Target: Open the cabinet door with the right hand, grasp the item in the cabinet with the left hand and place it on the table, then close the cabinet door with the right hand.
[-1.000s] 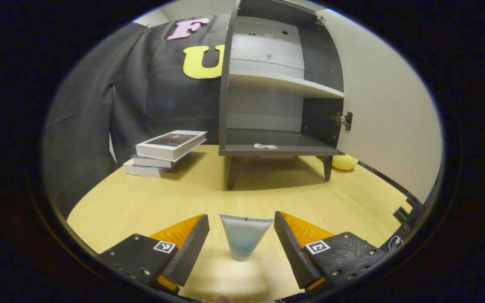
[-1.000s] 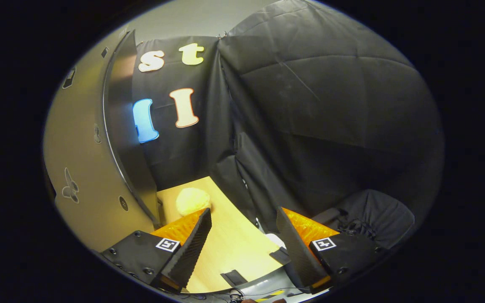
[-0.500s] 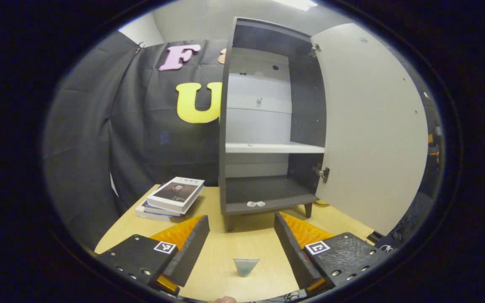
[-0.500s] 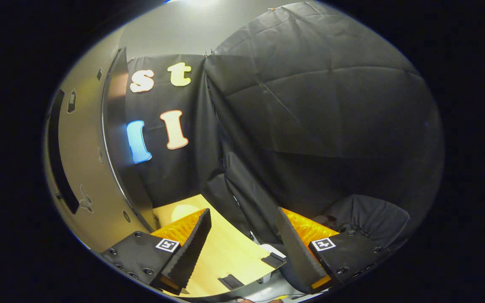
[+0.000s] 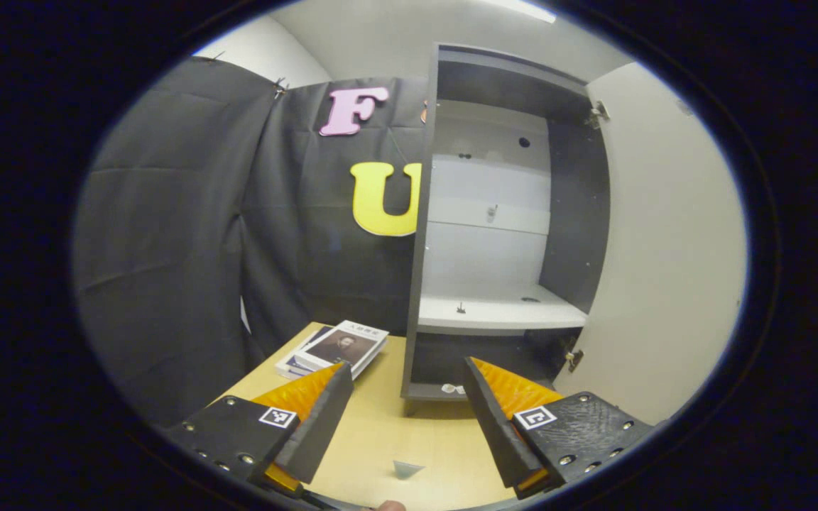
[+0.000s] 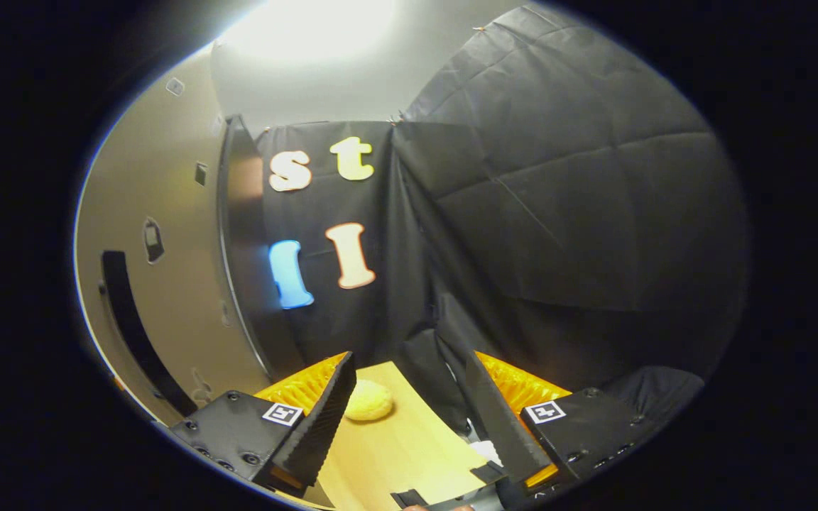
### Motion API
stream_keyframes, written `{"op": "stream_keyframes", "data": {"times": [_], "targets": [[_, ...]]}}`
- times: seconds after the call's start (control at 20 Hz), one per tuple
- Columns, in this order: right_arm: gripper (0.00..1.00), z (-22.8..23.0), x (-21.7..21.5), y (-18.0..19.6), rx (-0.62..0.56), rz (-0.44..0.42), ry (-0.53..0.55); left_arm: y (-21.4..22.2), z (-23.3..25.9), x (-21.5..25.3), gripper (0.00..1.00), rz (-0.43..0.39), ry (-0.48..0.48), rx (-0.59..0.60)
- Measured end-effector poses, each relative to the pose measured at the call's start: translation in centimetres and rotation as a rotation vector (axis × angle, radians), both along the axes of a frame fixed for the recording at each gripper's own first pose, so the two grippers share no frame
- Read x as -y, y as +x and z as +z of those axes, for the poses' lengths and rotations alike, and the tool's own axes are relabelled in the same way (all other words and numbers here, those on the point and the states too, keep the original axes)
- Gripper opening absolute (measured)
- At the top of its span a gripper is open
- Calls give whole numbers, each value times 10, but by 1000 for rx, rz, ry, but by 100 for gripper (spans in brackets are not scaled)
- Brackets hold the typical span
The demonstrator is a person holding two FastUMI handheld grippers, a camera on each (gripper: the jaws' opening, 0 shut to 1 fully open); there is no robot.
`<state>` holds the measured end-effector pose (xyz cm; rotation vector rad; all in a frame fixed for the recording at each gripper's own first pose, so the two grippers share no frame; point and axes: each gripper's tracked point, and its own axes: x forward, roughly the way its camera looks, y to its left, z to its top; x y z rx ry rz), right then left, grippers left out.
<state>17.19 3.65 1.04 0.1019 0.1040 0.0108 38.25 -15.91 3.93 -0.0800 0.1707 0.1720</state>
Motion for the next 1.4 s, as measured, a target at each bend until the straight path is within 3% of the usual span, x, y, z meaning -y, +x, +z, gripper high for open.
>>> {"op": "stream_keyframes", "data": {"times": [0.05,0.2,0.25,0.3,0.4,0.5,0.6,0.65,0.8,0.85,0.9,1.25,1.4], "targets": [[98,7,-7,1,13,34,-12,-1,5,3,95,10,-13,1],[98,23,-38,1,27,149,-26,-9,17,7,95,10,-19,-37],[93,28,-48,-2,34,182,-37,-11,23,6,95,11,-7,-52],[98,34,-57,-5,44,209,-46,-12,28,5,92,15,6,-61],[98,38,-76,-11,41,258,-53,-13,38,3,95,18,31,-65],[92,39,-92,-19,27,298,-53,-11,48,-12,92,21,38,-50],[98,43,-93,-27,31,285,-72,-12,52,-23,92,23,29,-35],[90,47,-93,-28,44,264,-84,-13,52,-30,92,25,27,-32],[94,52,-101,-41,66,248,-93,-19,49,-53,95,27,25,-28],[87,54,-105,-42,74,243,-104,-20,48,-60,95,28,26,-25],[94,55,-110,-44,79,243,-106,-22,47,-66,95,29,27,-20],[94,47,-194,-69,68,370,-17,-32,50,-111,92,58,54,-12],[94,44,-227,-70,66,410,-16,-35,50,-127,95,67,64,-2]]}}
